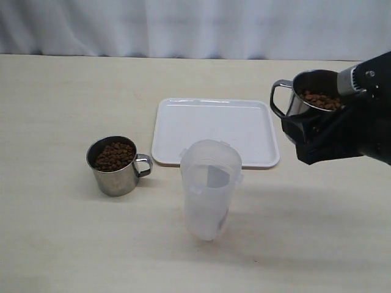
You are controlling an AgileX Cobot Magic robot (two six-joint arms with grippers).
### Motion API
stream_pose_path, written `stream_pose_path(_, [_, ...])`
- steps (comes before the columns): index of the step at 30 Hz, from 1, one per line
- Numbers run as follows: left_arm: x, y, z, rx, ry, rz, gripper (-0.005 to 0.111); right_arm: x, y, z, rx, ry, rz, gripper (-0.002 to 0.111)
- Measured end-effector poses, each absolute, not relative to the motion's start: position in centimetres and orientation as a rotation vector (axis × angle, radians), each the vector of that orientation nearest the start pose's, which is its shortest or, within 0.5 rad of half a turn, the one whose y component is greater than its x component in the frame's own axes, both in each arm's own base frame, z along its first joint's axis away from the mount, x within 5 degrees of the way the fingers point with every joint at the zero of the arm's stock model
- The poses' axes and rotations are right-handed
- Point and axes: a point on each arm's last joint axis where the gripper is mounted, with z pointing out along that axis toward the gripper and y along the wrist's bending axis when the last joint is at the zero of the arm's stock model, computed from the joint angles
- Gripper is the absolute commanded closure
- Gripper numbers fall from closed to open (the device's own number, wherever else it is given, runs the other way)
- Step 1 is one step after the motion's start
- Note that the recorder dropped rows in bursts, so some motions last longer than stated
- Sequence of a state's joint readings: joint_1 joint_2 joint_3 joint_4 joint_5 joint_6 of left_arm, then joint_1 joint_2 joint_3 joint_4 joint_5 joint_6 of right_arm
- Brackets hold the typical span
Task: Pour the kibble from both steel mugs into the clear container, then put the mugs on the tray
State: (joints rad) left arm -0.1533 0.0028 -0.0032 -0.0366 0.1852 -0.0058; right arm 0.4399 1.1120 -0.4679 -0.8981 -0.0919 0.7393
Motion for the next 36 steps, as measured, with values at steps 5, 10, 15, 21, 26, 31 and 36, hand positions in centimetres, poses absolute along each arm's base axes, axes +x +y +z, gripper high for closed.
stream_pose_path(5, [5.5,-0.9,19.7,0.098,1.668,-0.153,0.107,19.1,9.9,23.9,-0.689,1.961,0.247,0.104])
stream_pose_path(10, [5.5,-0.9,19.7,0.098,1.668,-0.153,0.107,19.6,9.8,24.8,-0.692,1.959,0.153,0.104])
stream_pose_path(15, [5.5,-0.9,19.7,0.098,1.668,-0.153,0.107,18.7,11.5,25.1,-0.760,1.921,-0.017,0.104])
stream_pose_path(21, [5.5,-0.9,19.7,0.098,1.668,-0.153,0.107,16.9,13.3,25.5,-0.794,1.859,-0.134,0.104])
stream_pose_path(26, [5.5,-0.9,19.7,0.098,1.668,-0.153,0.107,16.4,14.7,24.7,-0.839,1.850,-0.198,0.104])
stream_pose_path(31, [5.5,-0.9,19.7,0.098,1.668,-0.153,0.107,16.3,15.9,23.6,-0.901,1.844,-0.263,0.104])
stream_pose_path(36, [5.5,-0.9,19.7,0.098,1.668,-0.153,0.107,16.8,16.7,24.3,-0.885,1.831,-0.272,0.104])
